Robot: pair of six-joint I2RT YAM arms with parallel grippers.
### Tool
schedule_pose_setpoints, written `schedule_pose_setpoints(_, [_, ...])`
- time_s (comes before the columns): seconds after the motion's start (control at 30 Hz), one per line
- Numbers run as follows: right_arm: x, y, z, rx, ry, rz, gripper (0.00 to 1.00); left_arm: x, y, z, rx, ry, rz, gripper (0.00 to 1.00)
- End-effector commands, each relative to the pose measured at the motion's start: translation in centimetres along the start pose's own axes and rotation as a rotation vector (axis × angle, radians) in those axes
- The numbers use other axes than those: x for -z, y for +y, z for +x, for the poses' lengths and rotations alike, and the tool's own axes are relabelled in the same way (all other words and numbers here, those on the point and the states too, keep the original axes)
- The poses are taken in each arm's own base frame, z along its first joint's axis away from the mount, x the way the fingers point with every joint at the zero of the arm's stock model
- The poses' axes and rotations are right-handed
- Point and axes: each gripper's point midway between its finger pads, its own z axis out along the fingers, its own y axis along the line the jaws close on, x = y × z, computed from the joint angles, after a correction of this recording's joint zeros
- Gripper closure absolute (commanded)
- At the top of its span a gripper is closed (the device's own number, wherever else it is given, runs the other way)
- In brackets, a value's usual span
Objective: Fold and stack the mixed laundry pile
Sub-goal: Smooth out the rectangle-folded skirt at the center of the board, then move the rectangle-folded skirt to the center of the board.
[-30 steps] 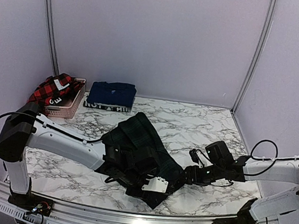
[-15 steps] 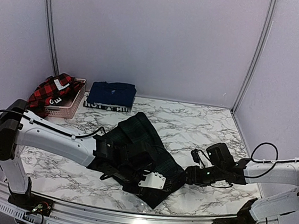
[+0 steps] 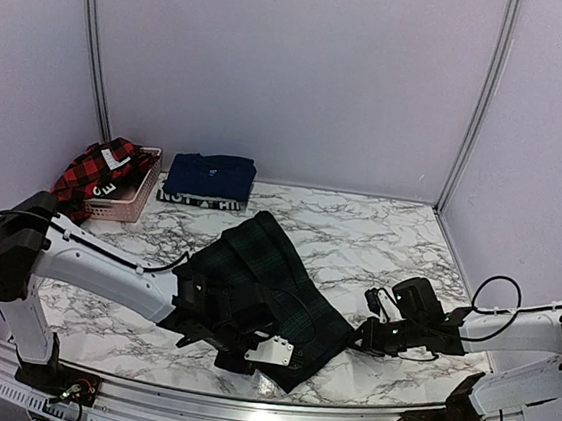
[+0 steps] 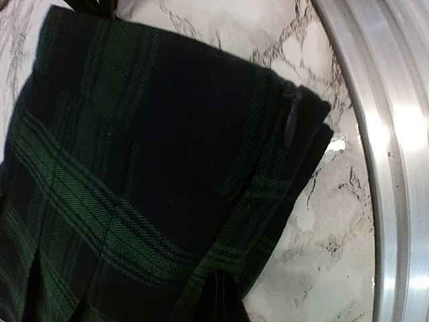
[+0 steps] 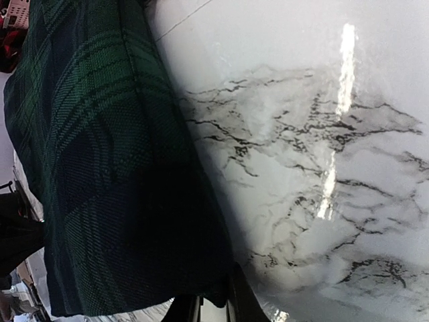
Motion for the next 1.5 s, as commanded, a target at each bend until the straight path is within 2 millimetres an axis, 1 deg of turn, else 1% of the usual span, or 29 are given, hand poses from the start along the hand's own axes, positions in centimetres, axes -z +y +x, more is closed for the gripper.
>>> schedule_pose_setpoints(0.0, [-0.1,-0.3,0.8,-0.043,0.034,-0.005,0.87,-2.0,-0.4,2.0,0.039,0.069,-0.028,1.0])
schedule_pose_setpoints(0.03, [0.1,0.0,0.9,-0.037,0.044,-0.013,0.84,-1.8,-0.2,2.0,0.048,0.068,-0.037,0.99])
schedule_pose_setpoints(0.07, [0.6,0.5,0.8,-0.027,0.05,-0.022,0.8,-1.4,-0.1,2.0,0.06,0.06,-0.044,0.95])
schedule_pose_setpoints(0.13, [1.8,1.2,0.7,-0.007,0.059,-0.012,0.68,0.1,0.1,1.4,0.092,0.012,-0.06,0.83])
schedule_pose_setpoints(0.17, [2.6,1.4,0.5,0.001,0.051,0.002,0.61,0.9,0.0,1.5,0.111,-0.008,-0.068,0.77])
schedule_pose_setpoints(0.23, [4.3,2.0,0.1,0.006,0.026,0.004,0.52,3.2,0.6,0.9,0.165,-0.073,-0.109,0.63])
schedule_pose_setpoints(0.27, [5.0,2.4,0.1,0.009,0.018,-0.001,0.48,4.6,1.0,0.6,0.195,-0.109,-0.132,0.51])
schedule_pose_setpoints(0.33, [6.3,3.5,-0.4,0.024,-0.013,-0.04,0.41,7.1,2.1,0.3,0.268,-0.178,-0.201,0.13])
schedule_pose_setpoints(0.37, [6.7,4.0,-0.6,0.033,-0.026,-0.058,0.38,8.4,2.9,0.2,0.316,-0.215,-0.244,0.03])
schedule_pose_setpoints(0.43, [6.9,4.4,-1.5,0.049,-0.053,-0.066,0.31,10.4,4.4,0.0,0.428,-0.281,-0.314,0.01])
schedule_pose_setpoints(0.47, [6.5,4.2,-1.9,0.052,-0.052,-0.059,0.3,11.1,5.2,-0.1,0.501,-0.313,-0.339,0.01])
schedule_pose_setpoints(0.5, [6.2,4.4,-2.4,0.058,-0.059,-0.066,0.3,11.6,5.7,-0.2,0.573,-0.339,-0.354,0.01])
schedule_pose_setpoints(0.57, [4.7,4.3,-3.4,0.073,-0.041,-0.052,0.32,11.8,6.3,-0.6,0.69,-0.375,-0.338,0.01])
schedule_pose_setpoints(0.6, [3.5,3.9,-3.7,0.072,-0.016,-0.024,0.33,11.6,6.4,-0.9,0.73,-0.381,-0.32,0.01])
schedule_pose_setpoints(0.67, [1.9,3.8,-4.8,0.097,0.015,0.006,0.37,10.5,6.8,-0.9,0.795,-0.341,-0.308,0.01])
schedule_pose_setpoints(0.77, [0.3,3.9,-6.9,0.131,0.025,0.04,0.39,7.5,7.3,1.6,0.946,-0.224,-0.289,0.01])
schedule_pose_setpoints(0.83, [-0.9,3.1,-7.5,0.152,0.047,0.079,0.39,5.7,7.6,4.0,1.053,-0.172,-0.281,0.01])
schedule_pose_setpoints(0.87, [-1.5,2.6,-7.3,0.163,0.07,0.1,0.39,4.9,7.8,5.3,1.099,-0.146,-0.276,0.02])
schedule_pose_setpoints(0.93, [-2.7,1.7,-6.3,0.166,0.13,0.111,0.41,3.2,8.0,7.9,1.179,-0.069,-0.256,0.07])
schedule_pose_setpoints(0.97, [-3.4,1.3,-5.5,0.161,0.163,0.103,0.44,2.3,7.9,9.0,1.208,-0.035,-0.238,0.11])
schedule_pose_setpoints(1.0, [-3.9,1.3,-4.7,0.154,0.19,0.084,0.47,1.6,8.1,10.3,1.236,-0.008,-0.232,0.15])
schedule_pose_setpoints(1.03, [-4.3,1.4,-3.7,0.148,0.216,0.072,0.49,0.9,8.1,11.1,1.241,0.014,-0.22,0.17])
schedule_pose_setpoints(1.13, [-5.3,2.7,-0.7,0.142,0.278,0.027,0.54,-0.7,8.6,12.7,1.212,0.075,-0.213,0.23])
schedule_pose_setpoints(1.2, [-5.7,4.7,1.7,0.147,0.318,-0.017,0.56,-1.3,9.4,13.6,1.193,0.103,-0.222,0.25])
schedule_pose_setpoints(1.27, [-5.7,6.4,3.4,0.133,0.345,-0.056,0.57,-1.1,10.6,15.0,1.173,0.129,-0.261,0.25])
schedule_pose_setpoints(1.33, [-5.3,7.8,4.2,0.102,0.353,-0.08,0.56,0.1,11.9,15.5,1.146,0.118,-0.297,0.23])
schedule_pose_setpoints(1.4, [-4.6,9.1,4.3,0.085,0.342,-0.113,0.54,2.0,12.5,14.6,1.097,0.071,-0.314,0.19])
schedule_pose_setpoints(1.43, [-4.2,9.8,4.1,0.079,0.334,-0.14,0.51,3.0,12.3,13.7,1.069,0.039,-0.305,0.15])
schedule_pose_setpoints(1.47, [-3.7,10.6,3.8,0.081,0.325,-0.167,0.49,4.1,11.7,12.4,1.022,0.002,-0.299,0.08])
